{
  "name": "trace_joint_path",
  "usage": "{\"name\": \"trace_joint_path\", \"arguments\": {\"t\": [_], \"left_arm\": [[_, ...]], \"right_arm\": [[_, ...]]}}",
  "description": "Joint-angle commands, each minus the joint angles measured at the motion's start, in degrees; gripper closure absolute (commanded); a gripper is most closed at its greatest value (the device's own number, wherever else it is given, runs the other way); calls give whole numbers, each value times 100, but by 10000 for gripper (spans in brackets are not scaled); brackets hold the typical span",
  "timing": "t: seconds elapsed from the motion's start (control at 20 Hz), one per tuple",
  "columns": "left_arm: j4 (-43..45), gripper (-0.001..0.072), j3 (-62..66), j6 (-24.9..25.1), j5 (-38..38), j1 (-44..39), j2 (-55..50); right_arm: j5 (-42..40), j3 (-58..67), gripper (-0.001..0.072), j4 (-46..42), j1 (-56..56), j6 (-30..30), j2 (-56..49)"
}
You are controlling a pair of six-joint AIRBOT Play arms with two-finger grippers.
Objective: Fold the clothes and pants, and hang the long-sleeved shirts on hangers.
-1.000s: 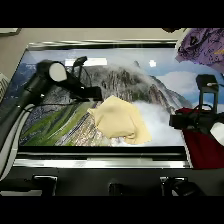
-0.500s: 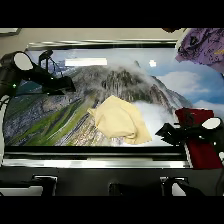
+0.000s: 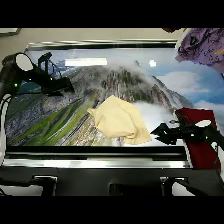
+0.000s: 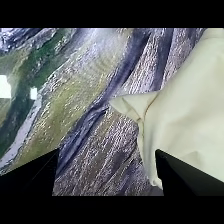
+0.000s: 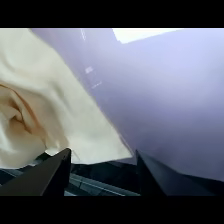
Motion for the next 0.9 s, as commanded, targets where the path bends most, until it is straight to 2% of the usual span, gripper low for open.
{"name": "trace_joint_path", "arguments": {"t": [0.0,0.25,0.35,0.4,0.5,0.55,0.85], "left_arm": [[4,1,-2,4,55,17,-57],[2,1,-2,46,203,199,-57],[0,1,-4,46,208,306,-55],[0,1,-4,48,214,367,-57],[-33,1,-37,101,282,505,-57],[-170,1,-133,232,380,590,-57],[-2142,1,-1875,1300,1786,802,-214]], "right_arm": [[-291,-11,232,94,-7,-136,-249],[-177,-94,234,166,50,-205,-662],[-240,-92,237,153,409,-219,-754],[-319,-92,284,140,621,-208,-778],[-426,-85,572,142,922,-203,-774],[-422,-83,685,142,949,-219,-772],[-175,-79,687,142,951,-188,-234]]}}
